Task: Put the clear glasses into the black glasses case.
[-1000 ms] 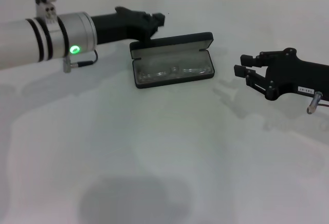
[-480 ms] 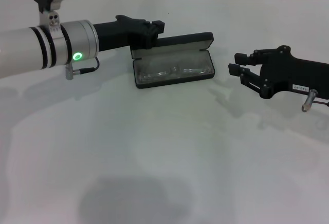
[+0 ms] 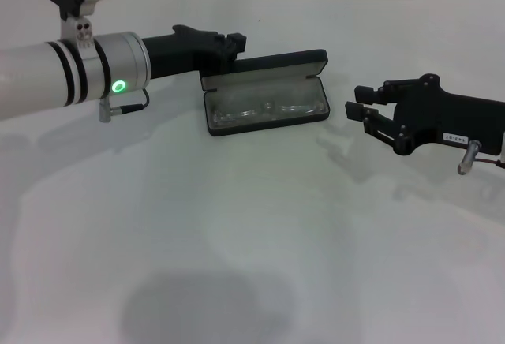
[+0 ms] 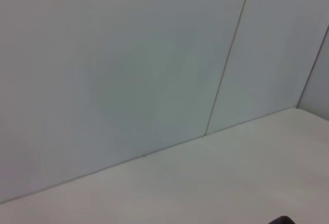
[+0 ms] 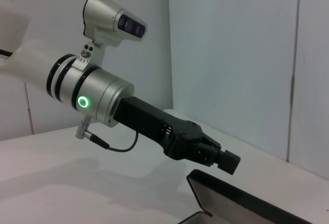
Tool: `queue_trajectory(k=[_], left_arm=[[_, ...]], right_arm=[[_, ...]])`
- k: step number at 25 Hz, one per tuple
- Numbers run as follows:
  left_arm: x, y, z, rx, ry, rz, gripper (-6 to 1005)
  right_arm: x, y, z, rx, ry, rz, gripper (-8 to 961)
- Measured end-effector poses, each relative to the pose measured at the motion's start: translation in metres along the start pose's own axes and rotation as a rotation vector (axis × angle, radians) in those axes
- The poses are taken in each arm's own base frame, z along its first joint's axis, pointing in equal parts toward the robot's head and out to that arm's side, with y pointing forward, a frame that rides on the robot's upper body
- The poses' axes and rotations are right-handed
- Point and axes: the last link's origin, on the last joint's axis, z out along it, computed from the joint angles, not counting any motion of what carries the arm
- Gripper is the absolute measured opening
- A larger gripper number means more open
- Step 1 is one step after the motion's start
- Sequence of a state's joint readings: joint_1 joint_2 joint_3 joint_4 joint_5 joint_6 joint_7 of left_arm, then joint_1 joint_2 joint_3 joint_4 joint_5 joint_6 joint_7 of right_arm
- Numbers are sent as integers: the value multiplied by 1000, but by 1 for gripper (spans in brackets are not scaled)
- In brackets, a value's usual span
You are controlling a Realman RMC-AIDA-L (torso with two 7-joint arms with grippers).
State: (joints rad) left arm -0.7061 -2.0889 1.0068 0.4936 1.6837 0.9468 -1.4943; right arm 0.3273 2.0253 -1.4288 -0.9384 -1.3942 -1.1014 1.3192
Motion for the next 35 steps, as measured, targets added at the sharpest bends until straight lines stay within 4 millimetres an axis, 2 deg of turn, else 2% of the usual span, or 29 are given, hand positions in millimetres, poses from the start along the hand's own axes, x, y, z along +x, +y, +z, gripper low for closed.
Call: queue_trajectory(k=[16,27,31,32,33,35], left_arm=[[-20,4,0,-6,-36,-49,40],[-41,12,1,-34,-93,-85,40],[-33,19,-3,-94,-59,-94,40],[-19,24,-15,-156,19,-72,40],[-19,24,-15,-156,19,-72,40],[-7,29,-30,-213,106,-34,40]], right_arm=[[1,-3,9,-19,11,10,223],[1,-3,10,-14,12,10,223],[1,-3,10,-14,13,9,223],[1,-3,10,-14,13,9,222],[1,-3,10,-14,13,9,222],[1,-3,9,-16,12,8,222]])
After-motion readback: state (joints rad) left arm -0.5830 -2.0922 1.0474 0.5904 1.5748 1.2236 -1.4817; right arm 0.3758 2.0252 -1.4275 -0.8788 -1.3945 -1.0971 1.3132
